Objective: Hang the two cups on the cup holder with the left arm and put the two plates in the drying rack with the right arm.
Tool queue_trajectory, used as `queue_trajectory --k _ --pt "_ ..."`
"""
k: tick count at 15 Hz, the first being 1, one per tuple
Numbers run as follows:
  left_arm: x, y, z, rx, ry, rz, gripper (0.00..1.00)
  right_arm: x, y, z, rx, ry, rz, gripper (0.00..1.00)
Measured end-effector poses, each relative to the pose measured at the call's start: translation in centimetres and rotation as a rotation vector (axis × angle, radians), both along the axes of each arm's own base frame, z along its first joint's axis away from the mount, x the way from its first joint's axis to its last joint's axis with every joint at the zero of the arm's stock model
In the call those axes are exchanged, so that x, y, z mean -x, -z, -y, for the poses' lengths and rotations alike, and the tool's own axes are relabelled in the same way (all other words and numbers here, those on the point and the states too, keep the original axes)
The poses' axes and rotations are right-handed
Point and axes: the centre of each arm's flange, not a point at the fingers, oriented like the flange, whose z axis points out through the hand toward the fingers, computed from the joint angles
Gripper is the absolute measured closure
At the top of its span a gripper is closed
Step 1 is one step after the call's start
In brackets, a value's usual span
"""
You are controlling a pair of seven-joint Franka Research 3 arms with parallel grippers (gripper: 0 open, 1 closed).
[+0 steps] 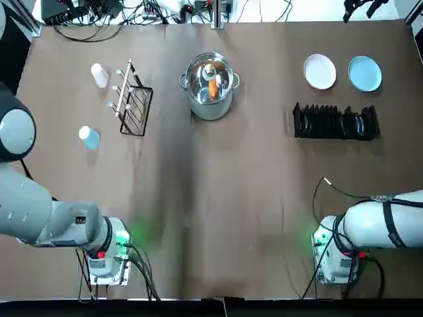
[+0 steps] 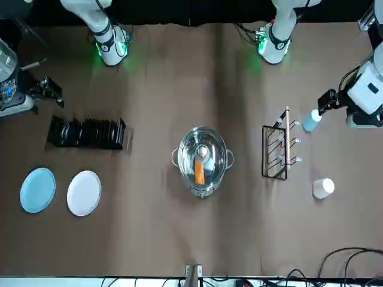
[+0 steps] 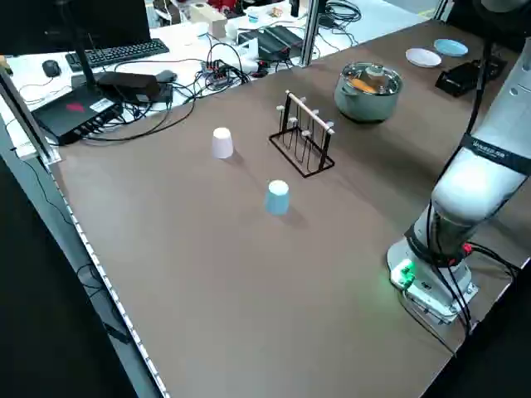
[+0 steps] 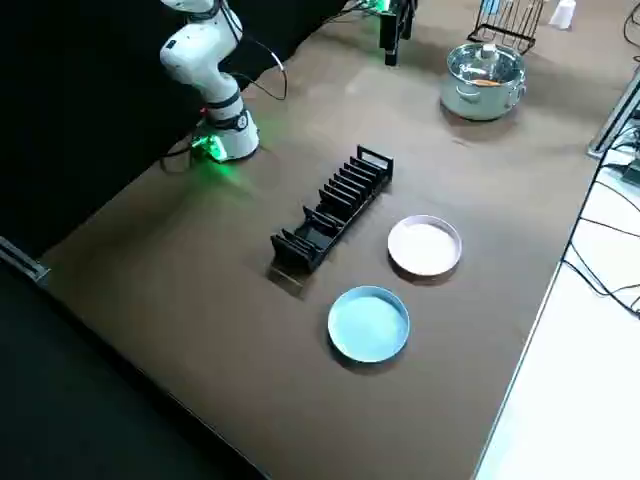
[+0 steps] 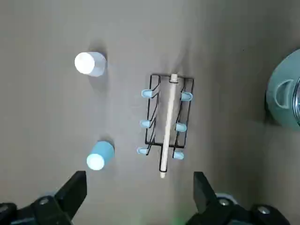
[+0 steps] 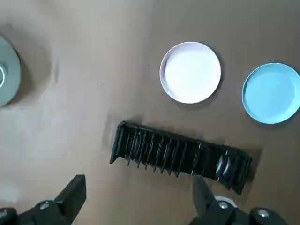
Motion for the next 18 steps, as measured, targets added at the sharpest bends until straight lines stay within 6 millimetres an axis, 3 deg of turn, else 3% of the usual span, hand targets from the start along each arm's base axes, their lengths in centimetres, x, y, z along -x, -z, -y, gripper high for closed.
queue_trajectory --k 6,9,11,14,15,16,18 --pt "-0.3 0.7 -0.4 0.0 -0.011 -0.011 0.0 0.0 0.0 0.3 0.0 0.002 0.001 0.0" --pt "-1.7 2.9 -2.2 -0.004 -0.039 -0.03 0.0 -0.1 0.1 0.7 0.0 0.008 -0.002 0.0" --pt "-3.9 6.6 -5.3 -0.012 -0.074 -0.017 0.0 -0.2 0.3 0.7 0.0 0.008 -0.004 0.0" --pt "-7.2 14.8 -11.3 -0.017 -0.071 0.067 0.0 -1.0 2.2 0.6 0.002 0.01 -0.039 0.0" --pt "-7.9 17.5 -12.9 -0.014 -0.059 0.096 0.0 -1.6 3.6 0.6 0.005 0.011 -0.062 0.0" --pt "-8.8 22.0 -15.4 -0.009 -0.02 0.137 0.0 -3.5 7.0 1.1 0.009 0.023 -0.09 0.0" --pt "-9.4 25.6 -17.1 -0.006 0.012 0.171 0.0 -5.7 10.8 2.6 0.013 0.052 -0.094 0.0"
